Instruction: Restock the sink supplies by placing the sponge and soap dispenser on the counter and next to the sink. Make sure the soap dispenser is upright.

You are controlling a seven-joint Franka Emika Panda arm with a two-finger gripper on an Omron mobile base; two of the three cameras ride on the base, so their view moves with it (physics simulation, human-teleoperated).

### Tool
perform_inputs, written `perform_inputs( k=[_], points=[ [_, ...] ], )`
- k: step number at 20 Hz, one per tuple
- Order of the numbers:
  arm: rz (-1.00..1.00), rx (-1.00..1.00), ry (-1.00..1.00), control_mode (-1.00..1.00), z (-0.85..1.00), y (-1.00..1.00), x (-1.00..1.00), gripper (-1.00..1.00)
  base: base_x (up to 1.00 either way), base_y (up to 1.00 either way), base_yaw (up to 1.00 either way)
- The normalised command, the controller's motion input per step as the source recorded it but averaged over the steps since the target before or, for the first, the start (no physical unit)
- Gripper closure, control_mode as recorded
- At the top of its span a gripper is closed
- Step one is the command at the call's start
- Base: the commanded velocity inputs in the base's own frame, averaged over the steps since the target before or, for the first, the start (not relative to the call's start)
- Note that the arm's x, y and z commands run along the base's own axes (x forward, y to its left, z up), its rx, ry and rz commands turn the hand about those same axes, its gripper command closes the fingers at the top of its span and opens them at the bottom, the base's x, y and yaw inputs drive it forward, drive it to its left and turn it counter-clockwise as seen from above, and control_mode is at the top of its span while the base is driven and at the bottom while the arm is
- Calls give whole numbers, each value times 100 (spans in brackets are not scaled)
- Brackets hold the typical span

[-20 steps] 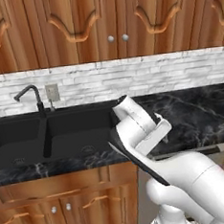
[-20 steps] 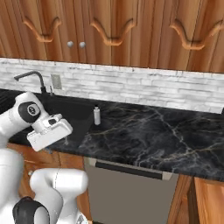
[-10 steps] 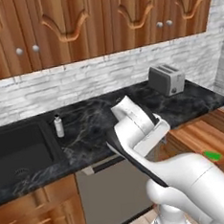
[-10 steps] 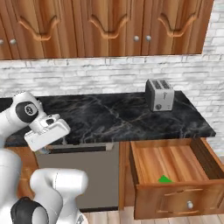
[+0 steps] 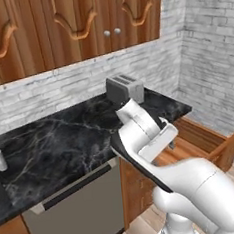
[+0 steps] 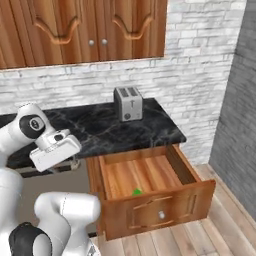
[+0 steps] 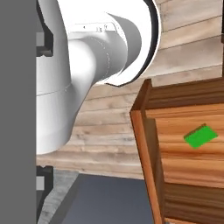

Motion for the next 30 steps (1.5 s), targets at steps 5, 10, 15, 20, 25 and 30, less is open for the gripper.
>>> perform_inputs(
  k=[5,10,15,20,25,30],
  points=[
    [0,0,0,100,0,0,0,-100,-76,-98,-6],
    [0,0,0,100,0,0,0,-100,4,-76,15],
    [0,0,0,100,0,0,0,-100,16,-49,33],
    [0,0,0,100,0,0,0,-100,29,-31,34],
    [0,0,0,100,0,0,0,-100,26,-44,26],
    [12,12,0,-100,-32,-5,61,-100,7,-4,4]
  ],
)
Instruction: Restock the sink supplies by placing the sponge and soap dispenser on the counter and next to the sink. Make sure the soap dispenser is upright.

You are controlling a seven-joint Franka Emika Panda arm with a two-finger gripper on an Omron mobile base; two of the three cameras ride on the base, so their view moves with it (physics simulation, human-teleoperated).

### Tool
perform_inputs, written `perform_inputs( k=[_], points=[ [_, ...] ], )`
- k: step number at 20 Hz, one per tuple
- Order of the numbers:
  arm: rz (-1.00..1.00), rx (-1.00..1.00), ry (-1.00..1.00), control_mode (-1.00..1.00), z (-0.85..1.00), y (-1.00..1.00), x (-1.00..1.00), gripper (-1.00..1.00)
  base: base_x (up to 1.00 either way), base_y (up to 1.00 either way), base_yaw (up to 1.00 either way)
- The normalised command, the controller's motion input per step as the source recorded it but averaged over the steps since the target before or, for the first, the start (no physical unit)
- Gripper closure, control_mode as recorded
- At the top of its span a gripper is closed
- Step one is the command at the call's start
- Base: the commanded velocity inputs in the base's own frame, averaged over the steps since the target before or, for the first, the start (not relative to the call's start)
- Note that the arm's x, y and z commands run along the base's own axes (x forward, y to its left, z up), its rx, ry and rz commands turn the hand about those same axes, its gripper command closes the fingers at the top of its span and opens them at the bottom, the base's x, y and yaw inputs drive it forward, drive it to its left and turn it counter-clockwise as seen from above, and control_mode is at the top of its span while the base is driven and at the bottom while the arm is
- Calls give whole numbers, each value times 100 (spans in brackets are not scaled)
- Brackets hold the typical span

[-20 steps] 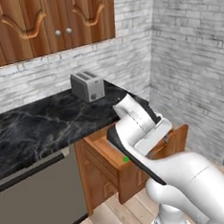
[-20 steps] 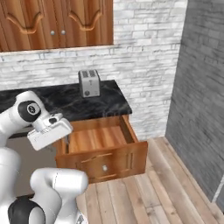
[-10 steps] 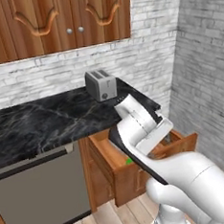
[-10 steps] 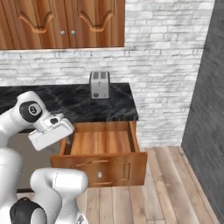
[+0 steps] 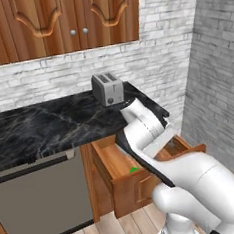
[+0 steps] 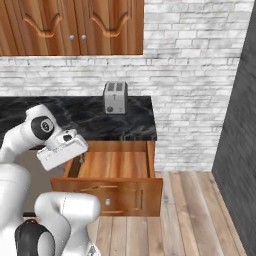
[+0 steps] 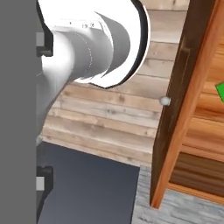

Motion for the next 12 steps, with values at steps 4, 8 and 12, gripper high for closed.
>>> perform_inputs(
  k=[4,8,12],
  points=[
    [12,28,8,-100,-92,-2,100,-100,0,0,0],
    [4,20,15,-100,-92,8,100,-100,0,0,0],
    [3,17,12,-100,-15,0,88,-100,0,0,0]
  ],
)
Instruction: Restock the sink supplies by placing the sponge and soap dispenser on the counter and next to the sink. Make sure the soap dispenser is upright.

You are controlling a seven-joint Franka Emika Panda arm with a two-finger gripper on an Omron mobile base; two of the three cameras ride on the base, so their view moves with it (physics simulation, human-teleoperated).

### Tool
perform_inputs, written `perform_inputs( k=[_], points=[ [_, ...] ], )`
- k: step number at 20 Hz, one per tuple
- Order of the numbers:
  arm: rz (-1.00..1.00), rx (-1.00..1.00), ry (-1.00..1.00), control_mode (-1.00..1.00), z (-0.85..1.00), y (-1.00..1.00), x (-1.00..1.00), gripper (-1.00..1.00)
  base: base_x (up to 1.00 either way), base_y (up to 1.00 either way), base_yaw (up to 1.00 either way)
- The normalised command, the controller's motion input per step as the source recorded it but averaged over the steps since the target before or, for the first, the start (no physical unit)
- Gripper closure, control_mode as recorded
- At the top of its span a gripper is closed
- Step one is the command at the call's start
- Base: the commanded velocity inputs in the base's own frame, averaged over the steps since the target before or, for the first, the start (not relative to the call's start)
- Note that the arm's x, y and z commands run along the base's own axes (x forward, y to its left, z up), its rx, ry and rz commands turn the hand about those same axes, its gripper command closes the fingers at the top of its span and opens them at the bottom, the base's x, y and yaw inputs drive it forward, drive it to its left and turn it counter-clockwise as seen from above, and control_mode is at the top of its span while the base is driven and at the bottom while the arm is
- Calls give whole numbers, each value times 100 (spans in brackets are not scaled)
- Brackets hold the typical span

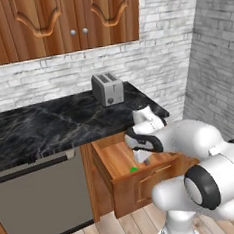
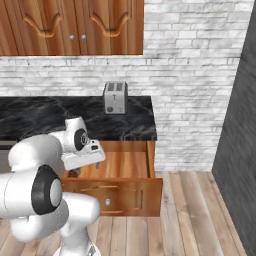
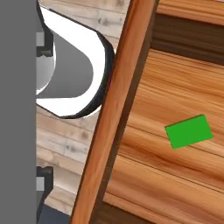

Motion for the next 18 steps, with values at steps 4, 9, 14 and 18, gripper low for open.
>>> perform_inputs(
  k=[4,9,14,18],
  points=[
    [0,12,8,-100,-32,24,79,-100,0,0,0],
    [0,6,5,-100,-62,26,55,-100,0,0,0],
    [0,10,1,-100,-57,8,20,-100,0,0,0],
    [0,8,0,-100,-57,0,-3,-100,0,0,0]
  ],
)
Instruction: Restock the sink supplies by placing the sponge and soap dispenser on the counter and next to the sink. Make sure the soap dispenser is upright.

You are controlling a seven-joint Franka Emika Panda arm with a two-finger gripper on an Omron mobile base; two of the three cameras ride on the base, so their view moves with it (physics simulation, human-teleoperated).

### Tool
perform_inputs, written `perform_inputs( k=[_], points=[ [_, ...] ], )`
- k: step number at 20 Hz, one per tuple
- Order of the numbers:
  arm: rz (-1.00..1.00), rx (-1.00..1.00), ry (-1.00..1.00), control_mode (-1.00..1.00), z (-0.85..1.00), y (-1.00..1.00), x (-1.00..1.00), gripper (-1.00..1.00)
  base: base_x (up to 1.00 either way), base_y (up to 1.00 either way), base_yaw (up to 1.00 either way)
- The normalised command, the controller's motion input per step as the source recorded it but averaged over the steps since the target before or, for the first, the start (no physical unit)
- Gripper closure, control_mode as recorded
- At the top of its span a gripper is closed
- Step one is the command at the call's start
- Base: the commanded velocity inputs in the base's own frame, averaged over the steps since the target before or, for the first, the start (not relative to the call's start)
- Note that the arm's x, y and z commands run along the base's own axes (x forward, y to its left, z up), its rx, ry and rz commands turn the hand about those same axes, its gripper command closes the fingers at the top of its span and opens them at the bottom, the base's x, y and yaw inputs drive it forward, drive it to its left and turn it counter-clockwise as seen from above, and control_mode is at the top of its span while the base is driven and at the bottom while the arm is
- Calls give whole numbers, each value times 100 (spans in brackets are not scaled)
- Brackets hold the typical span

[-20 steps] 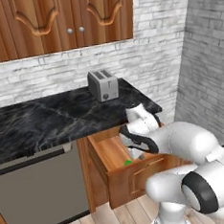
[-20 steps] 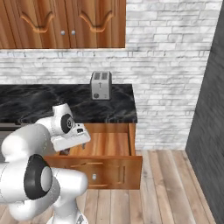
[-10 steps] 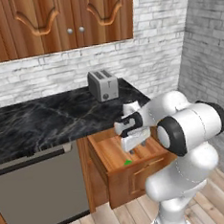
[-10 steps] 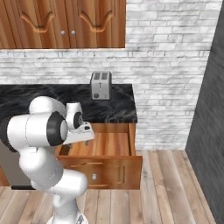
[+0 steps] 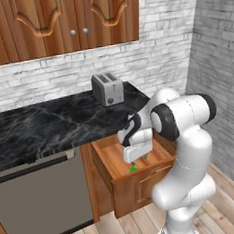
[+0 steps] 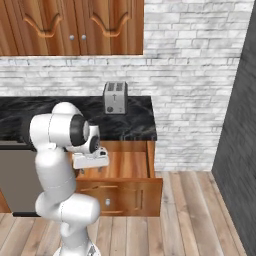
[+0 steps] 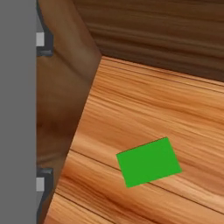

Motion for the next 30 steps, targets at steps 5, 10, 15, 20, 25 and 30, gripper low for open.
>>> perform_inputs(
  k=[5,10,15,20,25,30],
  points=[
    [0,4,0,-100,-42,0,-41,-100,0,0,0],
    [0,4,-2,-100,-3,-15,-83,-100,0,0,0],
    [0,3,-4,-100,0,-15,-90,-100,0,0,0],
    [1,3,0,-100,0,0,18,-100,0,0,0],
    [9,7,-2,-100,0,-8,67,-100,0,0,0],
    [7,0,-1,-100,0,-1,59,-100,0,0,0]
  ],
)
